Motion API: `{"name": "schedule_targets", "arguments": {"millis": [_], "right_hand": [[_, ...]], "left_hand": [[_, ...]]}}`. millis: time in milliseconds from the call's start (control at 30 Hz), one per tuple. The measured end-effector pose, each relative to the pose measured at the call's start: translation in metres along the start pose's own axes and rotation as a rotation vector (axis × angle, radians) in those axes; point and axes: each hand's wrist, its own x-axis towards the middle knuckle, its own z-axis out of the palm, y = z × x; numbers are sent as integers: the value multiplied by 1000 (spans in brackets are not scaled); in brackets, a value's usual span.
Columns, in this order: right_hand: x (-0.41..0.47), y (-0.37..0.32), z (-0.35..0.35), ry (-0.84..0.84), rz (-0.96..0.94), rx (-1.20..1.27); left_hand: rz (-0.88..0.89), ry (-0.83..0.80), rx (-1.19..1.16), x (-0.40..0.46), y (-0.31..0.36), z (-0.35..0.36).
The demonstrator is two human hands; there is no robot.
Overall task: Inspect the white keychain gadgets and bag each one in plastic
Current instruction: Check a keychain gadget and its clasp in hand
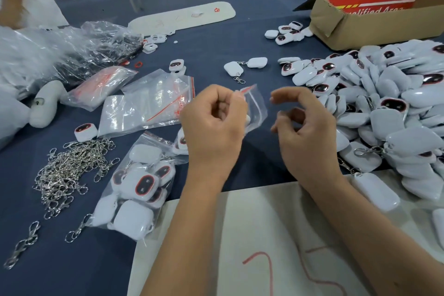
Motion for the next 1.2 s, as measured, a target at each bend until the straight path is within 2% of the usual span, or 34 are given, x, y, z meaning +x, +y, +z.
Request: {"name": "schedule_targets", "arguments": {"millis": [67,133,200,267,333,433,533,667,800,933,1033,1133,1200], "right_hand": [[3,5,-1,-148,93,74],[6,5,-3,-390,133,323],[10,2,-7,-602,114,581],[9,-2,-8,-689,189,736],[5,-3,-7,-659,268,699],[0,-1,-1,-546,299,482],[-1,-1,1,-457,298,354],[-2,-2,3,-344,296,353],[6,-3,-2,-212,407,438],[8,2,-2,-101,417,337],[8,3,-5,-34,363,219],[8,4,-6,2,344,184],[7,4,-6,3,337,155]], "left_hand": [[-106,-159,-162,5,7,-4],[-257,-276,-482,10,13,-10],[-398,-283,-828,17,14,-19],[-497,-227,-999,23,9,-28],[-623,-167,-929,25,3,-29],[-859,-97,-724,18,-8,-23],[-931,-109,-588,14,-15,-23],[-878,-227,-485,14,-17,-26],[-792,-319,-394,9,-21,-23],[-863,-444,-411,3,-19,-22],[-807,-384,-353,4,-22,-23],[-566,-245,-97,4,-32,-23],[-434,-207,12,4,-37,-24]]}}
